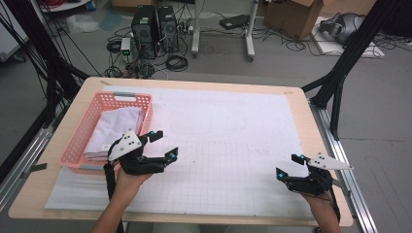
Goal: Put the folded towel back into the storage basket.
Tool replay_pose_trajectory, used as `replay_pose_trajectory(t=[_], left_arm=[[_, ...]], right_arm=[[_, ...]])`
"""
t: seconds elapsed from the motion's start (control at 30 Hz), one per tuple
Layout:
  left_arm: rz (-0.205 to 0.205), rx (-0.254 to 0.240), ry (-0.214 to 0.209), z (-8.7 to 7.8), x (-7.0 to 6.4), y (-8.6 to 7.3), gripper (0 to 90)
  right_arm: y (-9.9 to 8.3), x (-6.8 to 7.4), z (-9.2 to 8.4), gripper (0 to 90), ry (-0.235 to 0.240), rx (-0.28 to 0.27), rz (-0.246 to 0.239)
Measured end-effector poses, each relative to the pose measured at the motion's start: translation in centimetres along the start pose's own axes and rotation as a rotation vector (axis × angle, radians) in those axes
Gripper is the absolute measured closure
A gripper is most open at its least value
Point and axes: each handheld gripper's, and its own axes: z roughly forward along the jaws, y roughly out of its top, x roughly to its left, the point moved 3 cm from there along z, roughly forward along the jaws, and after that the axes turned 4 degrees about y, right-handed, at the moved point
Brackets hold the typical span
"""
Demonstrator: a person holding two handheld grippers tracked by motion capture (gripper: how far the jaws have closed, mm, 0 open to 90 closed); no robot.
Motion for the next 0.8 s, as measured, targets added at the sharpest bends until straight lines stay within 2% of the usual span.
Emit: replay_pose_trajectory(t=[0.1,0.27,0.47,0.8], left_arm=[[0.005,0.022,-0.012,0.5,-0.7,-0.9,19.6],[0.024,0.076,-0.032,1.5,-1.7,-2.7,19.6],[0.023,0.086,-0.032,1.9,-2.0,-3.3,19.7],[0.009,0.093,-0.021,2.0,-1.5,-3.6,20.0]], right_arm=[[0.0,0.1,0.0,16.4,-0.002,-0.001,-0.012],[0.0,0.2,-0.1,16.4,-0.005,0.002,-0.007],[0.0,0.3,0.2,16.4,-0.005,0.002,-0.012],[-0.1,0.4,0.2,16.4,-0.001,0.003,-0.006]])
